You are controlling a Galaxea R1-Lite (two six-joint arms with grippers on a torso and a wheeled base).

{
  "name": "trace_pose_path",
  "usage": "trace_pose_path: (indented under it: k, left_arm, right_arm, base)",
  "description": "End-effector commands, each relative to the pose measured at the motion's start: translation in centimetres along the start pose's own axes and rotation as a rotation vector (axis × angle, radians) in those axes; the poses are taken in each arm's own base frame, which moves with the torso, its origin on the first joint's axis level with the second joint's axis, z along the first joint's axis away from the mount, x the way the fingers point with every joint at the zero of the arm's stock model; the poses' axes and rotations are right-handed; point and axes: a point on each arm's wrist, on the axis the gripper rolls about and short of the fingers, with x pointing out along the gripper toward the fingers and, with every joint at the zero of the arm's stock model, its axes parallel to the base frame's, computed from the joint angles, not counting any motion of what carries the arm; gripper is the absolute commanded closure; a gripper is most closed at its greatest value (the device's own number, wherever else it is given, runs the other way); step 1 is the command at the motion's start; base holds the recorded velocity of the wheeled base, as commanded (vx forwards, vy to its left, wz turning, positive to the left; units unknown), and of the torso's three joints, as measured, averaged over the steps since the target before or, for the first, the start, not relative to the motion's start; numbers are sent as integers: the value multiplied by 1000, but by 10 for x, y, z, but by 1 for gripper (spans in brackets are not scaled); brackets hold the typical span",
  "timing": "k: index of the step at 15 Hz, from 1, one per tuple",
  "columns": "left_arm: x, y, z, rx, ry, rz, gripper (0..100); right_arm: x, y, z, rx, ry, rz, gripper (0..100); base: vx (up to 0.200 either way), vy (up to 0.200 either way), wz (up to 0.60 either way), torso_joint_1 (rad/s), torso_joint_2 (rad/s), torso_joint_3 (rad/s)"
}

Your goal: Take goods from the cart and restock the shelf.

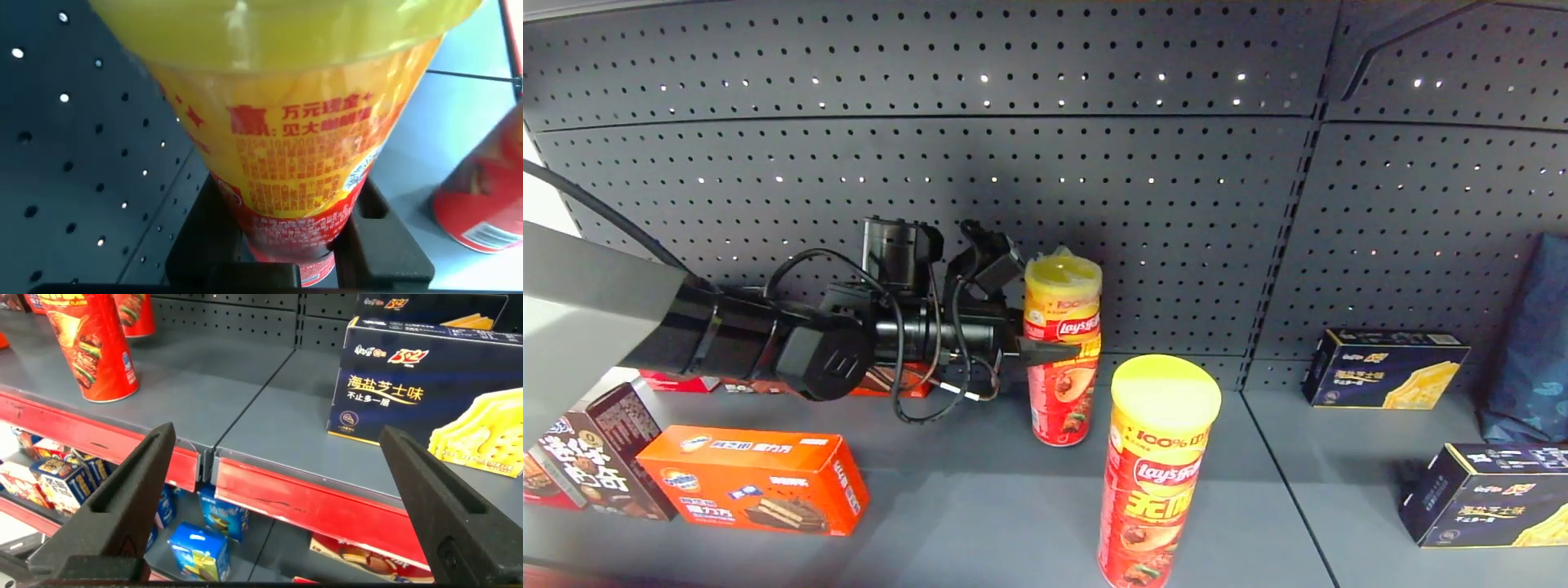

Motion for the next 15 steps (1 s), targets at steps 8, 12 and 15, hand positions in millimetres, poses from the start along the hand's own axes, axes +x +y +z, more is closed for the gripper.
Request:
trace_pose_path:
  k: [8,12,15]
  left_arm:
    - [25,22,-16,11,-10,-6,100]
    - [27,23,-18,17,-14,-4,100]
    - [32,18,-15,28,-22,-20,100]
  right_arm:
    - [0,0,0,0,1,1,0]
    - [0,0,0,0,1,1,0]
    - [0,0,0,0,1,1,0]
  base:
    - [0,0,0,0,0,0]
    - [0,0,0,0,0,0]
    - [0,0,0,0,0,0]
